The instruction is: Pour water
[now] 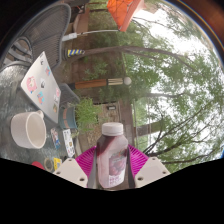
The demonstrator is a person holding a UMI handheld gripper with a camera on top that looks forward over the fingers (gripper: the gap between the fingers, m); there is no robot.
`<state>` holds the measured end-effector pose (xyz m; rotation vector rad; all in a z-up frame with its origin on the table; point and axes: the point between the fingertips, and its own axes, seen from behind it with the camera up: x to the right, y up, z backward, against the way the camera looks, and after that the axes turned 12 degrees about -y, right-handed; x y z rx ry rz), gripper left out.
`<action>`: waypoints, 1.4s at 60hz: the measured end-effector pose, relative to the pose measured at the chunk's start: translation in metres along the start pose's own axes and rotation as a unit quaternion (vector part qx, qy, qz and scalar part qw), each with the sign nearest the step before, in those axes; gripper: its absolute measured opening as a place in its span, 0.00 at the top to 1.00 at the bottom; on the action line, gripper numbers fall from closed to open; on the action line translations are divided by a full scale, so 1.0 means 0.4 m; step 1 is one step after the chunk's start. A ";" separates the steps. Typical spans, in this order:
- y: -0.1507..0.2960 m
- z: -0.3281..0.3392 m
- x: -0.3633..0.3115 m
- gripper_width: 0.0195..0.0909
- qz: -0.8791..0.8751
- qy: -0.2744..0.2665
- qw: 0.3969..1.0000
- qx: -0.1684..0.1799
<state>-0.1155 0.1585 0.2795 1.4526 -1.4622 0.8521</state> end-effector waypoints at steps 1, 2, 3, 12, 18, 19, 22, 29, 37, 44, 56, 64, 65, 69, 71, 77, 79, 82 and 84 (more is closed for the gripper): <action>-0.009 -0.011 -0.006 0.60 -0.054 0.000 0.998 -0.016; -0.024 -0.005 0.002 0.60 -0.109 0.001 0.993 -0.032; -0.038 0.002 0.007 0.60 -0.168 0.002 0.985 -0.047; -0.147 0.047 -0.161 0.60 -0.587 0.057 0.790 -0.167; -0.213 0.080 -0.291 0.60 -0.653 0.075 0.725 -0.209; -0.224 0.073 -0.301 0.60 -0.653 0.076 0.724 -0.211; -0.247 0.084 -0.345 0.60 -0.650 0.081 0.723 -0.220; -0.235 0.091 -0.438 0.60 -0.648 0.108 0.720 -0.226; -0.219 0.096 -0.463 0.60 -0.624 0.119 0.742 -0.211; -0.235 0.106 -0.452 0.60 -0.618 0.117 0.749 -0.209; -0.264 0.116 -0.425 0.40 -0.626 0.128 0.738 -0.217; -0.253 0.170 -0.415 0.11 -0.637 0.149 0.715 -0.246; -0.254 0.177 -0.406 0.11 -0.637 0.148 0.716 -0.246; -0.262 0.222 -0.375 0.12 -0.622 0.145 0.726 -0.255; -0.269 0.254 -0.361 0.11 -0.612 0.141 0.733 -0.261; -0.271 0.363 -0.288 0.11 -0.603 0.131 0.740 -0.269; -0.258 0.406 -0.260 0.11 -0.605 0.133 0.740 -0.262; -0.246 0.465 -0.221 0.11 -0.607 0.133 0.739 -0.259; -0.240 0.508 -0.196 0.11 -0.609 0.129 0.739 -0.257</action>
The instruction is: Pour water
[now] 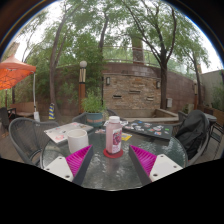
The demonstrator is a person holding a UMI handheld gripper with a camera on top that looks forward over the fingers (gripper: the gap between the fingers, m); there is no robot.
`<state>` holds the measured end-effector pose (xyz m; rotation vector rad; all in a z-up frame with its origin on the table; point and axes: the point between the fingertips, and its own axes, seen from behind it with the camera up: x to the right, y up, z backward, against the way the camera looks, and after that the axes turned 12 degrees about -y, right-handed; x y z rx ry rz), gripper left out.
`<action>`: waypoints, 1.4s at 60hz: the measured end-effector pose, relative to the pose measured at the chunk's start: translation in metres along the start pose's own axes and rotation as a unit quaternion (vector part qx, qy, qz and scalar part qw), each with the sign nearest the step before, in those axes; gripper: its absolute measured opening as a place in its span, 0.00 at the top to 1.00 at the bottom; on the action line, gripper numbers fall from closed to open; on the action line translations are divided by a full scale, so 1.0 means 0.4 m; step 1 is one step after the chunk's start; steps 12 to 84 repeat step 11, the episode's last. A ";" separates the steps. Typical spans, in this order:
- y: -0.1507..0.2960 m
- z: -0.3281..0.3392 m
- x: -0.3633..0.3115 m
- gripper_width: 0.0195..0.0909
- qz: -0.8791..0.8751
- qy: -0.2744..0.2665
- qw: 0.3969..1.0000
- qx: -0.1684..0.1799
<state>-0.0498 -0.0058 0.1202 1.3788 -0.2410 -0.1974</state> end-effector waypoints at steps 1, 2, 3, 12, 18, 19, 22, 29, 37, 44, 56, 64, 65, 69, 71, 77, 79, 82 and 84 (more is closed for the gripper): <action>-0.003 0.023 0.003 0.11 -0.001 -0.001 1.000 0.000; -0.009 0.045 0.007 0.12 -0.001 -0.003 1.000 -0.002; -0.016 0.063 0.011 0.12 -0.001 -0.004 1.000 -0.004; -0.059 0.223 0.029 0.11 -0.003 -0.005 1.000 -0.009; -0.059 0.223 0.029 0.11 -0.003 -0.005 1.000 -0.009; -0.059 0.223 0.029 0.11 -0.003 -0.005 1.000 -0.009; -0.059 0.223 0.029 0.11 -0.003 -0.005 1.000 -0.009; -0.059 0.223 0.029 0.11 -0.003 -0.005 1.000 -0.009; -0.059 0.223 0.029 0.11 -0.003 -0.005 1.000 -0.009; -0.059 0.223 0.029 0.11 -0.003 -0.005 1.000 -0.009; -0.059 0.223 0.029 0.11 -0.003 -0.005 1.000 -0.009; -0.059 0.223 0.029 0.11 -0.003 -0.005 1.000 -0.009; -0.059 0.223 0.029 0.11 -0.003 -0.005 1.000 -0.009; -0.059 0.223 0.029 0.11 -0.003 -0.005 1.000 -0.009; -0.059 0.223 0.029 0.11 -0.003 -0.005 1.000 -0.009; -0.059 0.223 0.029 0.11 -0.003 -0.005 1.000 -0.009; -0.059 0.223 0.029 0.11 -0.003 -0.005 1.000 -0.009; -0.059 0.223 0.029 0.11 -0.003 -0.005 1.000 -0.009; -0.059 0.223 0.029 0.11 -0.003 -0.005 1.000 -0.009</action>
